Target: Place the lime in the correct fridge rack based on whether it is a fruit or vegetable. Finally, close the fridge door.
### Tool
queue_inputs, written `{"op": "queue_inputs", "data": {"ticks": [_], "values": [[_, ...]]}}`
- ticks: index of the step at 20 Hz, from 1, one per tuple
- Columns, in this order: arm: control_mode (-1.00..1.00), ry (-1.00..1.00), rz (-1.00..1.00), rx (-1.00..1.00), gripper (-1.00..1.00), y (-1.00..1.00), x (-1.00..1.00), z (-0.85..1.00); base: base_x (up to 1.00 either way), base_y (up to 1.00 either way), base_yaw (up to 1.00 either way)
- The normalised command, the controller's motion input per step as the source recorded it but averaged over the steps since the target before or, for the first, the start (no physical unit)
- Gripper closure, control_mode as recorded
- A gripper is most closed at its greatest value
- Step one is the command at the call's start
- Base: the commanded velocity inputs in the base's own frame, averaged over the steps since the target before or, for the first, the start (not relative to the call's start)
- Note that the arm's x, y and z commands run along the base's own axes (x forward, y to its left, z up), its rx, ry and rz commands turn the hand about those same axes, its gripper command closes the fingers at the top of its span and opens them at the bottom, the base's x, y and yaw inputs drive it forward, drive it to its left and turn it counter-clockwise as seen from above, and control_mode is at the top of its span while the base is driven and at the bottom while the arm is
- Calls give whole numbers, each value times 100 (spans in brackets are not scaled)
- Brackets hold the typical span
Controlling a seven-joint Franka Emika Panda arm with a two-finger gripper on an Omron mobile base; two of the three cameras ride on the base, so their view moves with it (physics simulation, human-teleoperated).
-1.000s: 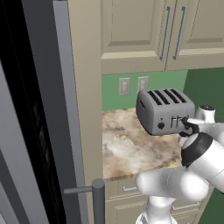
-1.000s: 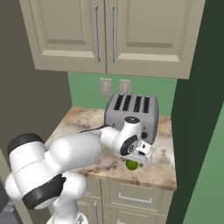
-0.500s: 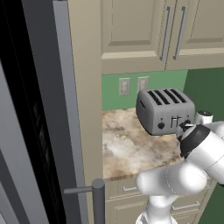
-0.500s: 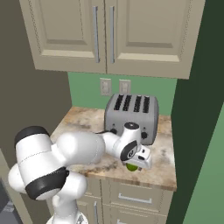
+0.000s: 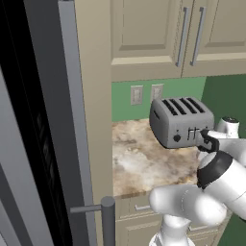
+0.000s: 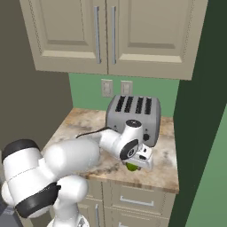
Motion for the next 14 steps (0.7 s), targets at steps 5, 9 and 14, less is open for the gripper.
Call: {"op": "queue_inputs", "data": {"ticks": [5,9,14], "values": [[-100,-14,0,0,100,81,-33,53,0,0,0],[-100,-16,0,0,100,100,-5,48,0,0,0],[-100,-8,0,0,100,99,0,48,0,0,0]]}}
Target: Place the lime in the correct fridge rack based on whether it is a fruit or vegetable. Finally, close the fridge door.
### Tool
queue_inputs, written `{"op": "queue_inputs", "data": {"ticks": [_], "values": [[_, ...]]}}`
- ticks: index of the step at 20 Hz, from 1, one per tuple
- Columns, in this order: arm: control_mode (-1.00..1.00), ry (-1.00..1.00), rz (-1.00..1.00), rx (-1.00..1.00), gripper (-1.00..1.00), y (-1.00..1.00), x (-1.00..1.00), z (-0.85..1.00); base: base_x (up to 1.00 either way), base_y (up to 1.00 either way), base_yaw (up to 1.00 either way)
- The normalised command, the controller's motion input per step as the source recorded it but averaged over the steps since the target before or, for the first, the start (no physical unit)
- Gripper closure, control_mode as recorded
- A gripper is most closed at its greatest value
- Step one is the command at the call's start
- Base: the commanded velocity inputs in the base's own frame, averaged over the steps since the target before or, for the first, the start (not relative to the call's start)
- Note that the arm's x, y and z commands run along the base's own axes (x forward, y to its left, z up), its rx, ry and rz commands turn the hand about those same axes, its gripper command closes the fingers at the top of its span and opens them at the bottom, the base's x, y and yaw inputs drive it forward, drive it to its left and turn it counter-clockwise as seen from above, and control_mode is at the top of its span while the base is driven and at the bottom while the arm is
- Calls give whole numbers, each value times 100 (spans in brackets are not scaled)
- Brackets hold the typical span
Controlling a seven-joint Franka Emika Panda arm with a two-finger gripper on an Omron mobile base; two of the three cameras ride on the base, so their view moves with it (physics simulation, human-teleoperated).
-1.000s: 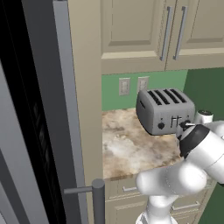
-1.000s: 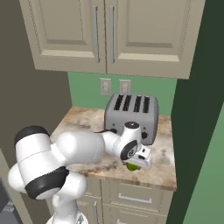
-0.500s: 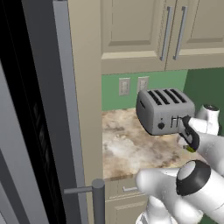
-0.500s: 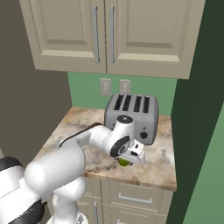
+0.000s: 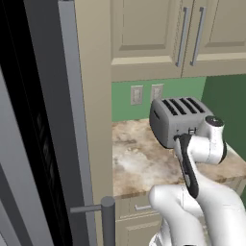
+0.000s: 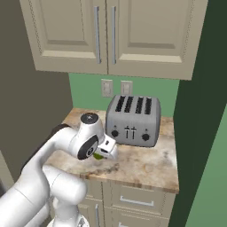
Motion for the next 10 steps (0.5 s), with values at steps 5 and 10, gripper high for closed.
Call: {"op": "queue_inputs", "data": {"ticks": [5,10], "values": [[-100,4,2,1,100,82,-21,62,0,0,0],[-100,9,2,4,100,43,-1,33,0,0,0]]}}
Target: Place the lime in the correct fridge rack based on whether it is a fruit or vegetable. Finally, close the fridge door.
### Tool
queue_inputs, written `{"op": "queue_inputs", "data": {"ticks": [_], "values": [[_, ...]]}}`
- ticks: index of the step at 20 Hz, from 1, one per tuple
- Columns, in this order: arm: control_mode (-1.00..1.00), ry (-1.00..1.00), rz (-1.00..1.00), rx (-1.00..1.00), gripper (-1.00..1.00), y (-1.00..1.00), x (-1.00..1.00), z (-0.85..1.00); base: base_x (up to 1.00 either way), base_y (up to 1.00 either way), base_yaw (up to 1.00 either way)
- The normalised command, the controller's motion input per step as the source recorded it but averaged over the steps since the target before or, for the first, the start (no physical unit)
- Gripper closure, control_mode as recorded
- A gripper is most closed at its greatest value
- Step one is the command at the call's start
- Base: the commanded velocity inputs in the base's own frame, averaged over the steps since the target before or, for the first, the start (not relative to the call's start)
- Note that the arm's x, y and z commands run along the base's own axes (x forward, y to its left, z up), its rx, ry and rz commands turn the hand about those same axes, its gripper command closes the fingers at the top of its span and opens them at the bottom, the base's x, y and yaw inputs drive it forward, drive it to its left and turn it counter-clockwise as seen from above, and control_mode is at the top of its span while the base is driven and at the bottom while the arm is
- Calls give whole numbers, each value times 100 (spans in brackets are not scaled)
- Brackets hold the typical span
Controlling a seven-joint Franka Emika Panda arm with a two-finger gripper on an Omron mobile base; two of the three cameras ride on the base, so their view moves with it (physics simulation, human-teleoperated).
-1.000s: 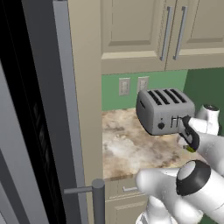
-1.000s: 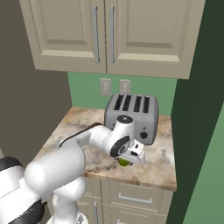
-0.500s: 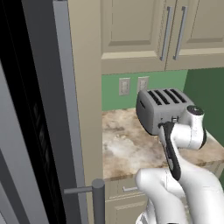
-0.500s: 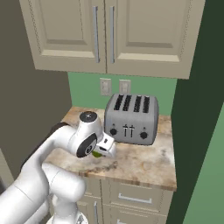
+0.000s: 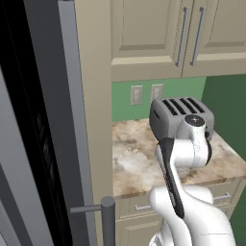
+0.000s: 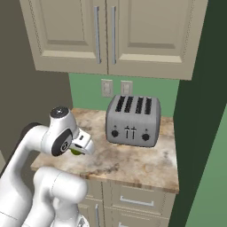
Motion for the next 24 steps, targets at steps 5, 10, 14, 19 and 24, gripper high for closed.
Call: {"op": "queue_inputs", "data": {"ticks": [5,10,14,19,24], "values": [[-100,0,0,0,100,0,-9,0,0,0,0],[-100,0,1,0,100,0,-40,0,0,0,0],[-100,0,0,0,100,0,-30,0,0,0,0],[-100,0,0,0,100,0,0,0,0,0,0],[-100,0,0,0,100,0,1,0,0,0,0]]}}
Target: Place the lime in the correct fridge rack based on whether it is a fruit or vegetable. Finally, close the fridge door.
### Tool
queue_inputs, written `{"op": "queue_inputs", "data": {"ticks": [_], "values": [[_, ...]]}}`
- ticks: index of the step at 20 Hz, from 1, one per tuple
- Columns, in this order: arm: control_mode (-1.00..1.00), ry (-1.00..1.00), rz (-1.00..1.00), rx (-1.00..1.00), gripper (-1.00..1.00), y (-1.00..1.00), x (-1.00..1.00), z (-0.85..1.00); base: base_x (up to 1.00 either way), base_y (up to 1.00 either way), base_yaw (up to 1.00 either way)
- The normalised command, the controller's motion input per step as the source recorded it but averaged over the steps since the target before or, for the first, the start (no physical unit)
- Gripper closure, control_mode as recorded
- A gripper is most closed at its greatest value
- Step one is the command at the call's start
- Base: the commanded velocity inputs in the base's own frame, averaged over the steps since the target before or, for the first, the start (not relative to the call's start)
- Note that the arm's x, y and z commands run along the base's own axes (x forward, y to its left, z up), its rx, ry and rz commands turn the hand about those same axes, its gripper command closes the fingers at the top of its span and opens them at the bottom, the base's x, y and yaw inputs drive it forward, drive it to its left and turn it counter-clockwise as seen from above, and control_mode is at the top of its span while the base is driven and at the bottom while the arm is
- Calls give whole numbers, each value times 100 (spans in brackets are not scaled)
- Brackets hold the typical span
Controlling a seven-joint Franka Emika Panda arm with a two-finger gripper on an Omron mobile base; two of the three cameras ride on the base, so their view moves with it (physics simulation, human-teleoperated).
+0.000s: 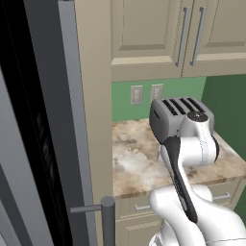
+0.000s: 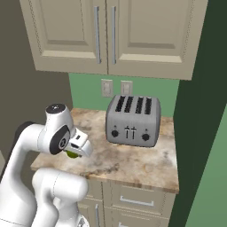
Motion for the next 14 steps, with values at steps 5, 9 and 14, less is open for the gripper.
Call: {"op": "queue_inputs", "data": {"ticks": [5,9,14], "values": [[-100,-7,0,-1,100,0,11,4,0,0,0],[-100,0,0,0,100,0,0,0,0,0,0],[100,0,0,0,100,0,-4,0,-8,0,0]]}}
